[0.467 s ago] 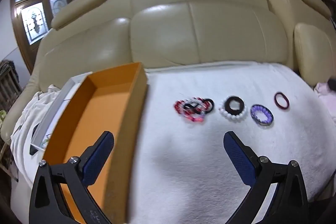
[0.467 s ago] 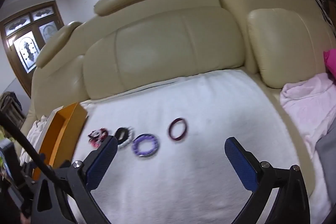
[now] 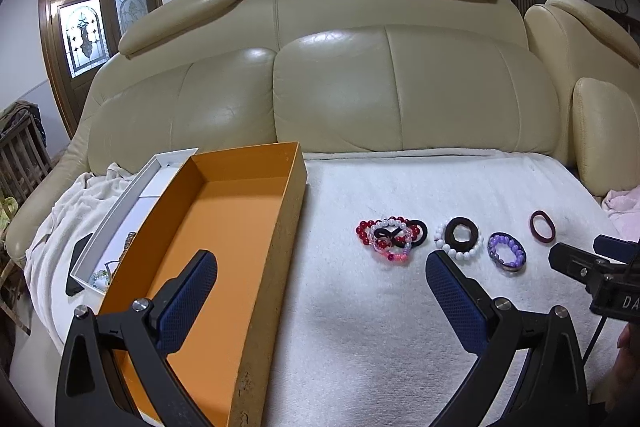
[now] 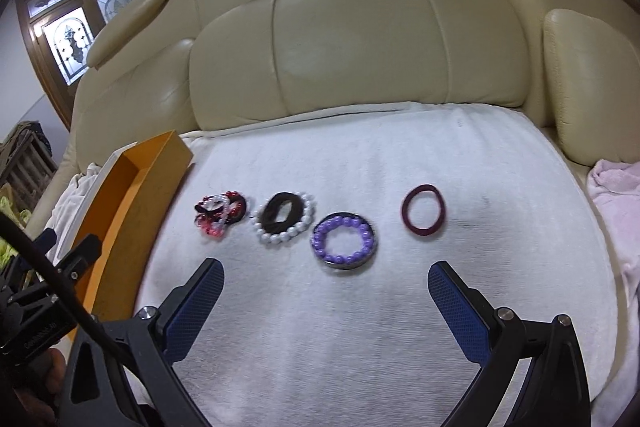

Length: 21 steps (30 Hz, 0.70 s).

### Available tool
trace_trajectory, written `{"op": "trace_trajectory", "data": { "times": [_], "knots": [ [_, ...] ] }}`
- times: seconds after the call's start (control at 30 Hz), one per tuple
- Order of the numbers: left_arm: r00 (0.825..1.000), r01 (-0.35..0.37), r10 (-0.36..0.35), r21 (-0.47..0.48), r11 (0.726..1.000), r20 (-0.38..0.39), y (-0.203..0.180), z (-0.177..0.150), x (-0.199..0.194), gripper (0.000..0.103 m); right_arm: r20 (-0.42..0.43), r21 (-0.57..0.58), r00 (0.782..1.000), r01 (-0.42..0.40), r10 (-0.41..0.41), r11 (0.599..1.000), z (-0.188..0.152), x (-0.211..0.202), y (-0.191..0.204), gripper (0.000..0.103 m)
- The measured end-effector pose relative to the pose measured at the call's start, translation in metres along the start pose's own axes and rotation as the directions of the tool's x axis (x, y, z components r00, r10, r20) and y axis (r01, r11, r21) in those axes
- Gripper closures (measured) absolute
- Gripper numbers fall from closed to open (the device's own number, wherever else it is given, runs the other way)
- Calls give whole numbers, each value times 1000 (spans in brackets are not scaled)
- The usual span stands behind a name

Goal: Organize jewelry
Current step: 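Move both grippers toward the row of bracelets on the towel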

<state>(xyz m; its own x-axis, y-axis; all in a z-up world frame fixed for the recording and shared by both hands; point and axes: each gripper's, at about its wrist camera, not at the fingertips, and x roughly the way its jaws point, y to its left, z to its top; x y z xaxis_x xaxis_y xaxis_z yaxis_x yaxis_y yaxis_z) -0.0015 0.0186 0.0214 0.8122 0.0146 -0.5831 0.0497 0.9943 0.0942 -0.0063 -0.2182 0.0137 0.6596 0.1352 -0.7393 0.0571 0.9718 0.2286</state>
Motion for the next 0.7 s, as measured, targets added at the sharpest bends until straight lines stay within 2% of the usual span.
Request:
{"op": "trace_trajectory", "data": {
  "times": [0.13,0.7],
  "knots": [
    [999,-16,16,4,1000,-43,7,3,3,0,13,-26,1000,7,-7,1000,0,-1,10,0],
    [998,-37,36,-12,999,-53,12,8,9,0,28,-50,1000,3,-2,999,4,-3,11,0]
  ]
}}
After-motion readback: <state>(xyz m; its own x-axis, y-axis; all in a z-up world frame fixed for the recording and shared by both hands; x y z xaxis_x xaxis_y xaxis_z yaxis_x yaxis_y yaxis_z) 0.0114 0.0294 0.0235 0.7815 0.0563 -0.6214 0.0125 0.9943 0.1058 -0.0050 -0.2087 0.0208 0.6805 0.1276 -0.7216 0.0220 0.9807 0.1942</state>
